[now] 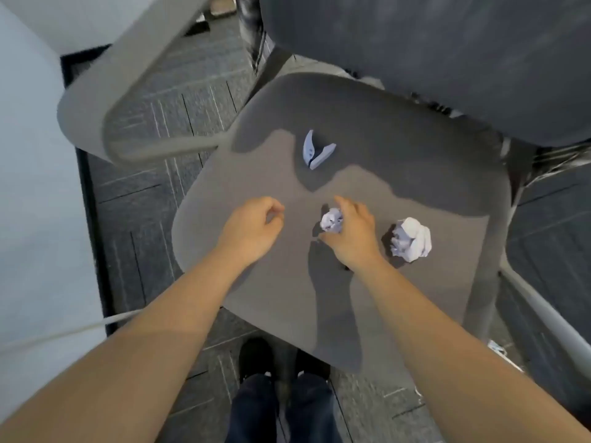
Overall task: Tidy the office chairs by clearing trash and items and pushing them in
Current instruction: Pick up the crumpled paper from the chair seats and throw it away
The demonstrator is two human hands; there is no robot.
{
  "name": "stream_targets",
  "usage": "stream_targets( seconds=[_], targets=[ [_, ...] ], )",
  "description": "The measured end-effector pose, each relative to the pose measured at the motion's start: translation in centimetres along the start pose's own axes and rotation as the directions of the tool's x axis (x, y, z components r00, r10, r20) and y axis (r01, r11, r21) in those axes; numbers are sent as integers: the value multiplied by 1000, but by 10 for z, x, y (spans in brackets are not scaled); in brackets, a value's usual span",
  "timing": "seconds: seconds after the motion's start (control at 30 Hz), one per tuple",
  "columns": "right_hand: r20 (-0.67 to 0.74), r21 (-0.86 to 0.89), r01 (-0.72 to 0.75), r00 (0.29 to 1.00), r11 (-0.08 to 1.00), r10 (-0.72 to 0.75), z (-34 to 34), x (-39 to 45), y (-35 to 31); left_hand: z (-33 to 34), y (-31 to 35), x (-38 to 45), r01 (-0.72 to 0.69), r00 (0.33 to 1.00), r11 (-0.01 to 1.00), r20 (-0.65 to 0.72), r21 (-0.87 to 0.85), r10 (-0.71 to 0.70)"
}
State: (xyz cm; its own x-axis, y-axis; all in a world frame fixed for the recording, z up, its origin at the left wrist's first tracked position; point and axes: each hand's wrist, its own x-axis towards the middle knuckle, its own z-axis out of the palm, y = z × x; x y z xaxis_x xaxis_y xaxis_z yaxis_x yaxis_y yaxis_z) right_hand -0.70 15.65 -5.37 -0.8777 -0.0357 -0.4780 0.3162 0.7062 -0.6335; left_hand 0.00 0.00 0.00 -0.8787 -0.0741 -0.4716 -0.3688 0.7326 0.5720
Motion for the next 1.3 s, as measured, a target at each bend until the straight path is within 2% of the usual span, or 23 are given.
stream_targets(
  seconds=[0.1,0.3,0.43,0.5,0.63,0.7,0.87,1.07,1.17,1.3],
  targets=[
    [-45,-101,17,999,995,-21,6,5,6,4,-5,15,-23,1000,1000,-3,5,23],
    [-266,184,19,964,983,31,-21,-17,-17,-1,5,20,-57,998,996,-9,-71,56],
    [-442,205,-29,889,978,119,-53,-45,-25,-4,37,10,-92,994,990,46,-108,98],
    [-444,263,-40,882,964,158,-70,-62,-21,-3,53,4,-131,986,987,88,-93,139],
    [-432,273,-139,866,952,251,-91,-99,2,6,84,-7,-228,957,973,177,-29,230],
    [-418,265,-212,854,941,310,-95,-113,15,19,98,-9,-293,933,955,226,34,278],
    [-414,328,-277,817,903,402,-90,-119,44,66,117,-2,-430,872,887,333,170,359],
    [-408,329,-254,830,910,380,-75,-111,76,118,122,14,-506,810,843,437,182,392],
    [-420,379,-206,830,902,366,-77,-108,86,133,121,22,-520,808,811,463,269,365],
    [-419,403,-192,831,895,366,-81,-106,87,132,118,25,-449,855,866,387,221,345]
  ],
)
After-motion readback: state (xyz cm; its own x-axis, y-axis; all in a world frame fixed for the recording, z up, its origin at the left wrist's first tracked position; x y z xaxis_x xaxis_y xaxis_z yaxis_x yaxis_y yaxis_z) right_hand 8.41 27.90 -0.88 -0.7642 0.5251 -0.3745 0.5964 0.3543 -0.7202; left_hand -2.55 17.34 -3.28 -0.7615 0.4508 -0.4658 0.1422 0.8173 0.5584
